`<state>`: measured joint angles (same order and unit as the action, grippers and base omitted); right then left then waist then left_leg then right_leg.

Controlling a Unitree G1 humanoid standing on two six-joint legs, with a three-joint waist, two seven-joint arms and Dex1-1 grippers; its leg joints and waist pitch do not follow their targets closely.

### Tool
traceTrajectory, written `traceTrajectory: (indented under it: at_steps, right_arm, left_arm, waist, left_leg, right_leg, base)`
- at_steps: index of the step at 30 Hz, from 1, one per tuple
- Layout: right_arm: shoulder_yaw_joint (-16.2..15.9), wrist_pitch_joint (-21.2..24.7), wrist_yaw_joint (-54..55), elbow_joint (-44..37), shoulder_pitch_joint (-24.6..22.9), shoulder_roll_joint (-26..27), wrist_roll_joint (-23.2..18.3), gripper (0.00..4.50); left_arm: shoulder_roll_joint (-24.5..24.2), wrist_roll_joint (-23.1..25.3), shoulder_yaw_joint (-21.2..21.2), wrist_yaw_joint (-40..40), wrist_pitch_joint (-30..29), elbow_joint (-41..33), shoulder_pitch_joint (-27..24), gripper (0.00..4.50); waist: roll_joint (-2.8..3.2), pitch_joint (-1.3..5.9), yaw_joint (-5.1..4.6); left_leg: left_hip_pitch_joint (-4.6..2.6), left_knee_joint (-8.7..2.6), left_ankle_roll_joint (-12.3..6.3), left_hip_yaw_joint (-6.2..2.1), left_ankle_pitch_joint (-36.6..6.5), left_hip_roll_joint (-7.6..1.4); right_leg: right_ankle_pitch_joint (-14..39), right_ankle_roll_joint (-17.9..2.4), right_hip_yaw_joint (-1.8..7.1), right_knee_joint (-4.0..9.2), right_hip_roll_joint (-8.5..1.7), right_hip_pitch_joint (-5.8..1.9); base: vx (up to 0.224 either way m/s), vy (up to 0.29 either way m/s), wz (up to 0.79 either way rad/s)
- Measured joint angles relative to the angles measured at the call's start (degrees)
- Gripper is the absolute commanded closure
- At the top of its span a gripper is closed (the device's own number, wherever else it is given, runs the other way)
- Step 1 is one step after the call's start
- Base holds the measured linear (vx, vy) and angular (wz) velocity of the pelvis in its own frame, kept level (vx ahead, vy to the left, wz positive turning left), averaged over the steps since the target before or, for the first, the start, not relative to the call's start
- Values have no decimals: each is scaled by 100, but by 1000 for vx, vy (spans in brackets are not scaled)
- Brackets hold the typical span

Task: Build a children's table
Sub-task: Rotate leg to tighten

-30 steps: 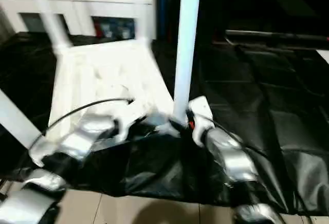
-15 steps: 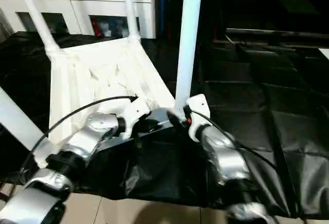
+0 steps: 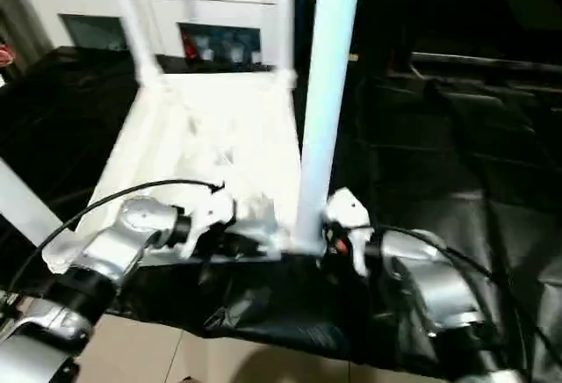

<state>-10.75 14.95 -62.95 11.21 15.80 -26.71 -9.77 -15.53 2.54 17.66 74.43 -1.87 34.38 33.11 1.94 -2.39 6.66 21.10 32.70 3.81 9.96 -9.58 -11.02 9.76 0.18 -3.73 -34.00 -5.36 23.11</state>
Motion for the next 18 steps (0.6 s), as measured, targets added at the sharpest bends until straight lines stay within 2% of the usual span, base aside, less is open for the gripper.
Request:
traceTrajectory:
  at_steps: [11, 14, 18]
  right_arm:
    - [-92, 217, -236, -206, -49, -26, -124, 161]
    - [-22, 114, 3, -118, -71, 108, -80, 177]
    - [280, -45, 963, 317, 38, 591, 83, 179]
  left_arm:
    - [-192, -115, 18, 404, 58, -69, -64, 450]
    - [-147, -91, -7, 215, 98, 14, -49, 450]
    - [94, 21, -171, -528, 97, 354, 89, 450]
  waist:
    - [0, 0, 0]
    - [0, 0, -13]
    - [-4, 0, -89]
  left_leg:
    - [3, 0, 0, 0, 0, 0]
    - [-3, 2, 1, 0, 0, 0]
    - [-10, 5, 1, -1, 1, 2]
  right_leg:
    - [0, 0, -1, 0, 0, 2]
    - [0, -1, 0, -5, 0, -1]
    - [8, 16, 2, -4, 0, -6]
  base:
    - [0, 0, 0]
    - [0, 0, 0]
    - [0, 0, 0]
